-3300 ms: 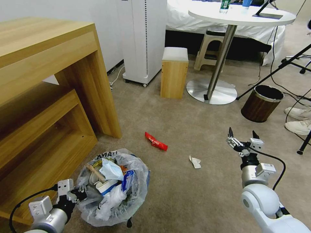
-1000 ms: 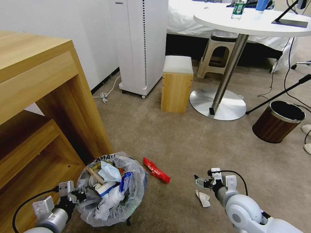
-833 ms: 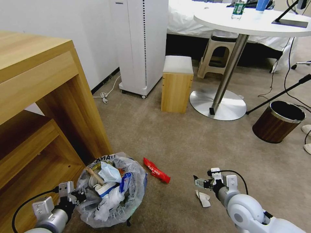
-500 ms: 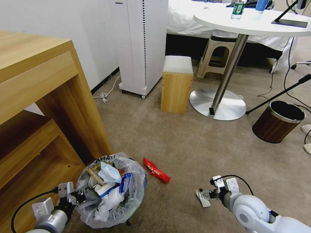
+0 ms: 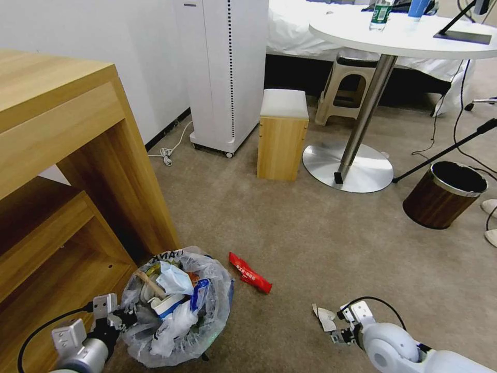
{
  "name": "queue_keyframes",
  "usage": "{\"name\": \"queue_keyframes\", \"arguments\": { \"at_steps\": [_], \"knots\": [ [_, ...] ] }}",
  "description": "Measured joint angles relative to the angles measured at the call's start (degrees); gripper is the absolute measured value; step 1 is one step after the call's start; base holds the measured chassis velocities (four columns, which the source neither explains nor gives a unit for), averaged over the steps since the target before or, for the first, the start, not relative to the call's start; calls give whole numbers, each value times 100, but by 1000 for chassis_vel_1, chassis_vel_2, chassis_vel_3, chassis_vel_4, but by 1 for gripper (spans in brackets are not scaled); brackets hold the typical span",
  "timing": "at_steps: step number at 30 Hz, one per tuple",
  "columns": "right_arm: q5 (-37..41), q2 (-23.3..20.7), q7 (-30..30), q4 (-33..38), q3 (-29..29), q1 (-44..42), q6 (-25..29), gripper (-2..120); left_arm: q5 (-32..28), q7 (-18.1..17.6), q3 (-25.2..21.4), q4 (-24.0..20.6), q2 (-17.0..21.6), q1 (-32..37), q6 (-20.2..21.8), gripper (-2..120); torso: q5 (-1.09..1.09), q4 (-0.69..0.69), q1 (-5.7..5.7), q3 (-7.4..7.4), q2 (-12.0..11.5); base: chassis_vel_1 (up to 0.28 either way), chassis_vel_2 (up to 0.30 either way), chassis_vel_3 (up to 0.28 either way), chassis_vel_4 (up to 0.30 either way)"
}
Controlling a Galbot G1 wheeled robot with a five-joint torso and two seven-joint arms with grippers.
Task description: Pick up the trash bin and place the garbage on the floor into it.
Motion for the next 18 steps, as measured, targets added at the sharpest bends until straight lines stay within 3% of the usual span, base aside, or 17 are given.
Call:
{"name": "queue_keyframes", "arguments": {
  "at_steps": [7, 18],
  "knots": [
    [-286, 392, -234, -660, -350, 344, 309, 100, 24, 14, -6, 49, -52, 23, -22, 0, 0, 0, 0, 0, 0, 0, 0, 0, 0],
    [-512, 632, -488, -1170, -502, 442, 630, 97, 9, 11, 40, 127, -77, -59, -22, 0, 0, -1, 0, 0, 0, 0, 0, 0, 0]
  ]
}}
